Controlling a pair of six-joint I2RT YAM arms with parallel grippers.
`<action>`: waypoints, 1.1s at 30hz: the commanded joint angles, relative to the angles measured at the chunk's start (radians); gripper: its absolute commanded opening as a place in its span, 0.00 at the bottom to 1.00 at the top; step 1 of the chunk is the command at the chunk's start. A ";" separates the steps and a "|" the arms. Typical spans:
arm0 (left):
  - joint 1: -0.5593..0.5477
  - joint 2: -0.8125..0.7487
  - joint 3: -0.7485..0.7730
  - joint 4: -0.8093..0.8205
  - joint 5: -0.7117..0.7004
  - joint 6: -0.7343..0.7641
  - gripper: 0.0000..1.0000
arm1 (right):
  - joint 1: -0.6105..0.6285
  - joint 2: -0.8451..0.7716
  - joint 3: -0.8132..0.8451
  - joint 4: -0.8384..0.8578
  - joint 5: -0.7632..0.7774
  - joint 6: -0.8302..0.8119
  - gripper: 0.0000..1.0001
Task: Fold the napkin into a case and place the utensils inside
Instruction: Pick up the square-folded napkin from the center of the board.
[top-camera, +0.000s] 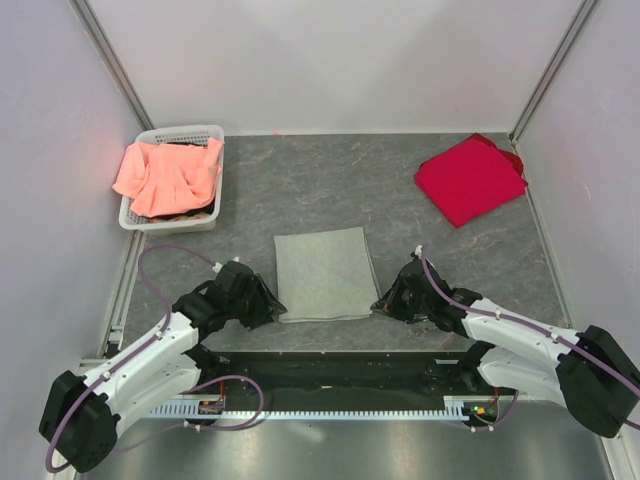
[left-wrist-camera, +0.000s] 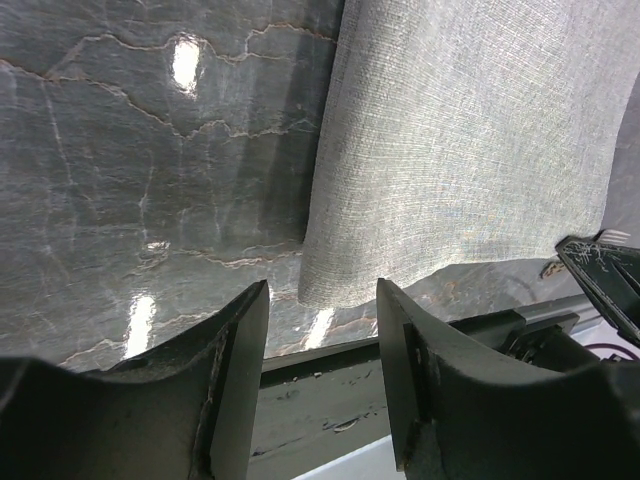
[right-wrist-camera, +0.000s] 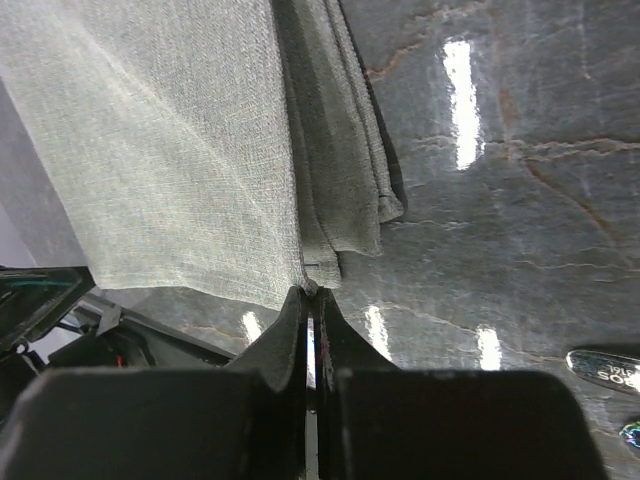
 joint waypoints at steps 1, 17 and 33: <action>0.003 0.009 0.040 0.010 -0.003 0.054 0.56 | 0.008 0.028 0.008 0.006 -0.027 -0.056 0.03; 0.003 0.136 0.059 0.059 0.022 0.111 0.56 | 0.039 0.092 0.043 0.066 -0.061 -0.062 0.10; 0.003 0.001 -0.061 0.103 0.000 0.016 0.02 | 0.050 0.126 0.040 0.061 -0.072 -0.062 0.46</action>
